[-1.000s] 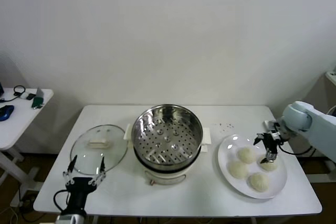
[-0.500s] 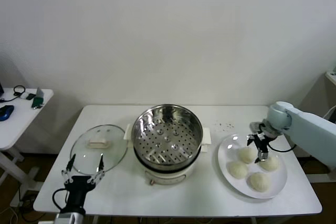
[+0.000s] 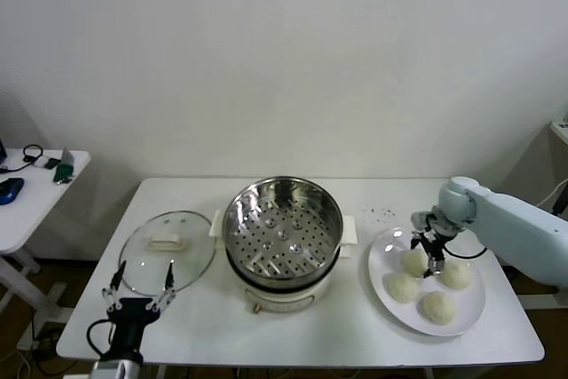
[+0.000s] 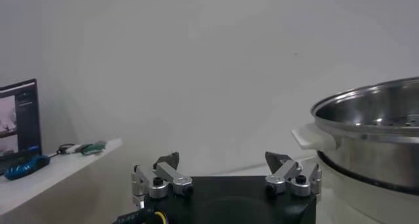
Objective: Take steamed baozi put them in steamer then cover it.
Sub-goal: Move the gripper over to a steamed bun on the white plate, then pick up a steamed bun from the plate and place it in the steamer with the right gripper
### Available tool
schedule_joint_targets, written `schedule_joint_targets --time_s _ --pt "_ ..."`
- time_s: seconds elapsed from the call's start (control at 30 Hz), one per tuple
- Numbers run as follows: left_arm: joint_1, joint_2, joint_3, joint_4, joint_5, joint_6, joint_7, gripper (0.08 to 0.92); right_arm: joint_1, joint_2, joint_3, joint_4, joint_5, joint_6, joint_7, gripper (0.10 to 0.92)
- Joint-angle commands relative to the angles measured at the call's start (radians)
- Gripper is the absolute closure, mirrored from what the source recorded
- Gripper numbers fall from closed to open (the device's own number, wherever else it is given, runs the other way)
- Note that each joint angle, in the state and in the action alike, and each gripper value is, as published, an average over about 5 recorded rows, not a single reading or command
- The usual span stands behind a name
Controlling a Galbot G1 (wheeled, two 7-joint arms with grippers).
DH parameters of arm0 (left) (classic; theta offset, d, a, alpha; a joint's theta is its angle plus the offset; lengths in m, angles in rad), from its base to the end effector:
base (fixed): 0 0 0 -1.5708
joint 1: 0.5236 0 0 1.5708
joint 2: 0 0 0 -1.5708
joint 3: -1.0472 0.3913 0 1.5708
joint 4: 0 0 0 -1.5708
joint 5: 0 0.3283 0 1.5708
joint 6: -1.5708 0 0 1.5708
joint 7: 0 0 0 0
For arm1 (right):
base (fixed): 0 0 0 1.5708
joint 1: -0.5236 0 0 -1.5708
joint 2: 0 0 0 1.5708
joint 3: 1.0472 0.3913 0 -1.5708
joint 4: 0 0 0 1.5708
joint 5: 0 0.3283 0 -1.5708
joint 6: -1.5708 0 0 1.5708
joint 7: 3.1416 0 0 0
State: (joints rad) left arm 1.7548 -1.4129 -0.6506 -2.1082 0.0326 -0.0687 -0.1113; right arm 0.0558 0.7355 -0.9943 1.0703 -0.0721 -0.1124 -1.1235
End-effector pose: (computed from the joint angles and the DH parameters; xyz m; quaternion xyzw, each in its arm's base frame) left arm 0.0729 0.0704 -0.3451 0.0554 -0.9905 -0.1194 0.0390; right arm 0.5259 -0.2140 -0.2486 0.5267 -0.4808 0.5337 0.4545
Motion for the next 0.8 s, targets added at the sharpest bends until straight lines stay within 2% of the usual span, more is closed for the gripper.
schedule_joint_targets --time_s 0.03,0.3,0.6,0.8 --pt "0.001 0.0 0.001 -0.001 0.001 0.0 -0.001 0.177 -0.004 0.007 0.004 -0.007 -0.008 0.008 -0.001 0.289" --pt "0.0 -0.001 0.004 -0.006 0.003 0.002 -0.001 0.177 0.099 -0.001 -0.039 0.009 0.03 0.04 -0.011 0.298" --pt "0.013 -0.002 0.004 -0.021 0.006 0.002 -0.003 0.177 0.535 0.103 -0.36 0.037 0.088 0.268 -0.071 0.296" --pt "0.015 -0.005 0.01 -0.022 0.003 0.001 -0.012 0.177 0.729 0.222 -0.434 0.116 0.062 0.386 -0.081 0.296"
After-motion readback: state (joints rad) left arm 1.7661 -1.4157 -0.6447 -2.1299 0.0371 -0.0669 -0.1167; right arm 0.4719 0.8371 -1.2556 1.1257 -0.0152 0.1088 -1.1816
